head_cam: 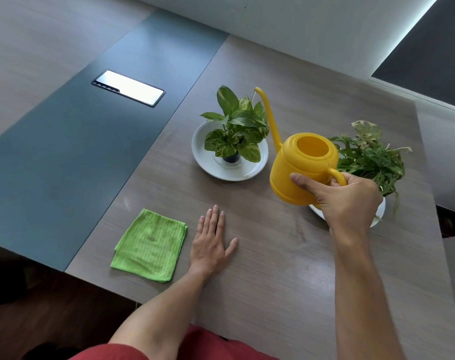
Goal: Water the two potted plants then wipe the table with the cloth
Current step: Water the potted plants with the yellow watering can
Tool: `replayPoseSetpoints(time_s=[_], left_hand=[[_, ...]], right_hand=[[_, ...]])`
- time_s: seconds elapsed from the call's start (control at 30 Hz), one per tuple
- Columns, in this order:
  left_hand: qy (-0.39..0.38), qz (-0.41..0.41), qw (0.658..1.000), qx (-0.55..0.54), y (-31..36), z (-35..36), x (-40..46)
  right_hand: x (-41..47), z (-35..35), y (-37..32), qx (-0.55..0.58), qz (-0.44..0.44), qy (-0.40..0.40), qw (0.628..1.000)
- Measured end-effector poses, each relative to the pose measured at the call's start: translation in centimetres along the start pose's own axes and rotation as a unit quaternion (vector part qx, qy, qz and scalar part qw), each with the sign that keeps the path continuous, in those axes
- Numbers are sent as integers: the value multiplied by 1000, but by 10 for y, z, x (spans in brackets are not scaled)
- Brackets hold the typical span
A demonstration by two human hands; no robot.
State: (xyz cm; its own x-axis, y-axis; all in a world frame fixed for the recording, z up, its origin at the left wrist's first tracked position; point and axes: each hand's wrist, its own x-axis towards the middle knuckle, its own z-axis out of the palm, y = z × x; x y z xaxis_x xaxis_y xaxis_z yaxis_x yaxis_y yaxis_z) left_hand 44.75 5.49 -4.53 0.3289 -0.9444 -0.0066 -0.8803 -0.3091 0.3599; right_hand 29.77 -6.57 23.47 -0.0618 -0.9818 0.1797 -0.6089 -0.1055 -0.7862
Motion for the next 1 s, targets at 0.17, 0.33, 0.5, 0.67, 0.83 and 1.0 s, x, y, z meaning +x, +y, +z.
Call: replayPoseSetpoints(time_s=[0.17,0.33,0.5,0.67,0.83,1.0], left_hand=[[1,1,1000,-3,0,-1,0],[-1,1,1000,-3,0,-1,0],[2,2,1000,-3,1,-2,-1],[2,2,1000,-4,0,-1,0],[1,2,1000,-5,0,-1,-1],[2,2,1000,-4,0,-1,0]], right_hand=[[-1,-2,1,-7,5,3,1000],[-3,-5,3,-1,6,4,1000],[-4,-6,5,1,1,3,1000],[-4,-8,7,-1,-3,2,1000],[-3,-8,9,-9,7,5,1000],[-5,-10,8,-4,0,0,1000]])
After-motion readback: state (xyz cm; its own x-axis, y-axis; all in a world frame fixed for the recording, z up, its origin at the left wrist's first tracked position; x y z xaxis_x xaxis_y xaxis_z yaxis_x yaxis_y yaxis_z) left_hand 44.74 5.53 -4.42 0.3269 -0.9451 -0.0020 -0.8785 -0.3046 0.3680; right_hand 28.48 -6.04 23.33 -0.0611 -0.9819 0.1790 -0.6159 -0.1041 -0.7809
